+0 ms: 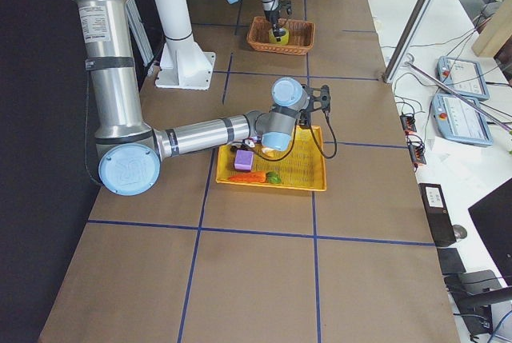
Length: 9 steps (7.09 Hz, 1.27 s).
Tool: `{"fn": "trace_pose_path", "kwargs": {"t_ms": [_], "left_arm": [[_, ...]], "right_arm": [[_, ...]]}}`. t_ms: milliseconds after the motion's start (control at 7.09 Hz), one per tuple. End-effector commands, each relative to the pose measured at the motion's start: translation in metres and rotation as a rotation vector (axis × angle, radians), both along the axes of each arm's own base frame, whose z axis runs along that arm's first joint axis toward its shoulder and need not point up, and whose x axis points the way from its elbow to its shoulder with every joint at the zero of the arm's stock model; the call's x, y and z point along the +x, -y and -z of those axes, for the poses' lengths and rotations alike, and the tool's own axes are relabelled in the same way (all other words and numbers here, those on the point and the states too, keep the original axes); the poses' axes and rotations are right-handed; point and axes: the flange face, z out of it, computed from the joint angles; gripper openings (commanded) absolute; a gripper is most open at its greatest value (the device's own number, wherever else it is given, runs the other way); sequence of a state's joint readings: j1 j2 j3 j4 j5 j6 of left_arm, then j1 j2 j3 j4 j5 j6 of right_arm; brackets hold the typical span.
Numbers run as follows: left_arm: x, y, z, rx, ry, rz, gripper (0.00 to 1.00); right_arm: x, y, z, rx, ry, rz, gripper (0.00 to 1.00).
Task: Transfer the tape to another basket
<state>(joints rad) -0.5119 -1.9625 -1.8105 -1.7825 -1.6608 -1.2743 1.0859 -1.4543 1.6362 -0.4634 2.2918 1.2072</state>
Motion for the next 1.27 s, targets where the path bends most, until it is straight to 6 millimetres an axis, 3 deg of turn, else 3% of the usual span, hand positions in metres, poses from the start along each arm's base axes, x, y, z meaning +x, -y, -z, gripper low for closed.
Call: {"fn": "trace_pose_path", "kwargs": {"t_ms": [0, 282, 423, 564, 705, 846, 987, 1128], "left_arm": [[-0.01, 0.002, 0.014, 0.033, -0.018, -0.007, 1.0], [-0.087, 0.016, 0.058, 0.188, 0.025, -0.062, 1.0], [-0.139, 0.023, 0.058, 0.208, 0.111, -0.129, 1.0], [-0.199, 0.042, 0.043, 0.193, 0.122, -0.205, 1.0], [-0.259, 0.058, 0.012, 0.221, 0.136, -0.301, 1.0], [-0.322, 0.066, -0.023, 0.226, 0.136, -0.345, 1.0], [-0.374, 0.07, -0.05, 0.243, 0.13, -0.375, 1.0], [-0.427, 0.087, -0.085, 0.241, 0.132, -0.382, 1.0]], "right_arm": [[-0.002, -0.003, -0.002, -0.004, -0.002, 0.009, 1.0], [0.022, 0.001, -0.016, -0.053, -0.047, 0.05, 1.0], [0.035, -0.015, -0.052, -0.026, -0.125, 0.09, 1.0], [0.05, -0.023, -0.085, -0.014, -0.214, 0.122, 1.0], [0.067, -0.026, -0.119, 0.009, -0.338, 0.18, 1.0], [0.1, -0.02, -0.146, 0.032, -0.461, 0.226, 1.0], [0.149, -0.015, -0.156, 0.061, -0.518, 0.248, 1.0], [0.186, -0.019, -0.144, 0.057, -0.549, 0.259, 1.0]]}}
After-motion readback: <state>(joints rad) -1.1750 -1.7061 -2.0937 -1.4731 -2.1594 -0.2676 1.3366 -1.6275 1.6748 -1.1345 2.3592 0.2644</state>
